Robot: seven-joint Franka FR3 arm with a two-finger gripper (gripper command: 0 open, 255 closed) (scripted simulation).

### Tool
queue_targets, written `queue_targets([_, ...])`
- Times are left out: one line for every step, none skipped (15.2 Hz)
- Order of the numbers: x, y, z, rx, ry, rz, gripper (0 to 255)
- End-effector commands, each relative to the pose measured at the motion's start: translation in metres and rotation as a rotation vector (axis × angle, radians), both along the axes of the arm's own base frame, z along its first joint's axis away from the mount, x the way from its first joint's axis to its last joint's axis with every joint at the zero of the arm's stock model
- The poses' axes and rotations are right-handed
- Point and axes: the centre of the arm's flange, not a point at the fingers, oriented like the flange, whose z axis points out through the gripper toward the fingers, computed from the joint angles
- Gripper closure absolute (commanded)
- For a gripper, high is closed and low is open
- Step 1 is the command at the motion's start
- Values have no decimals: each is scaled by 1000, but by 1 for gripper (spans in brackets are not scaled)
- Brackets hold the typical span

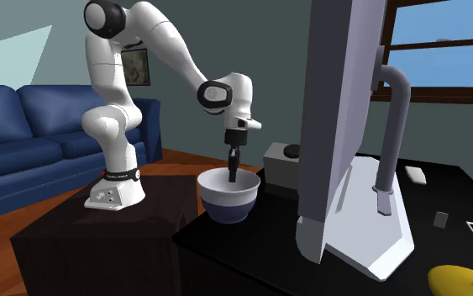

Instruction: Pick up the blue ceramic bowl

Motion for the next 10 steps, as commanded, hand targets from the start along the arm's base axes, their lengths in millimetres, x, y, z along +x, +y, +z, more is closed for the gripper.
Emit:
queue_targets([0, -1, 11, 0, 0, 0, 255])
queue_targets([0, -1, 16, 0, 0, 0, 255])
queue_targets([0, -1, 21, 0, 0, 0, 255])
queue_targets([0, -1, 27, 0, 0, 0, 255])
queue_targets([0, -1, 32, 0, 0, 0, 255])
queue_targets([0, -1, 37, 0, 0, 0, 255])
queue_targets([0, -1, 43, 0, 0, 0, 255])
queue_targets([0, -1, 48, 0, 0, 0, 255])
queue_targets([0, -1, 49, 0, 0, 0, 255])
queue_targets([0, -1, 49, 0, 0, 0, 255])
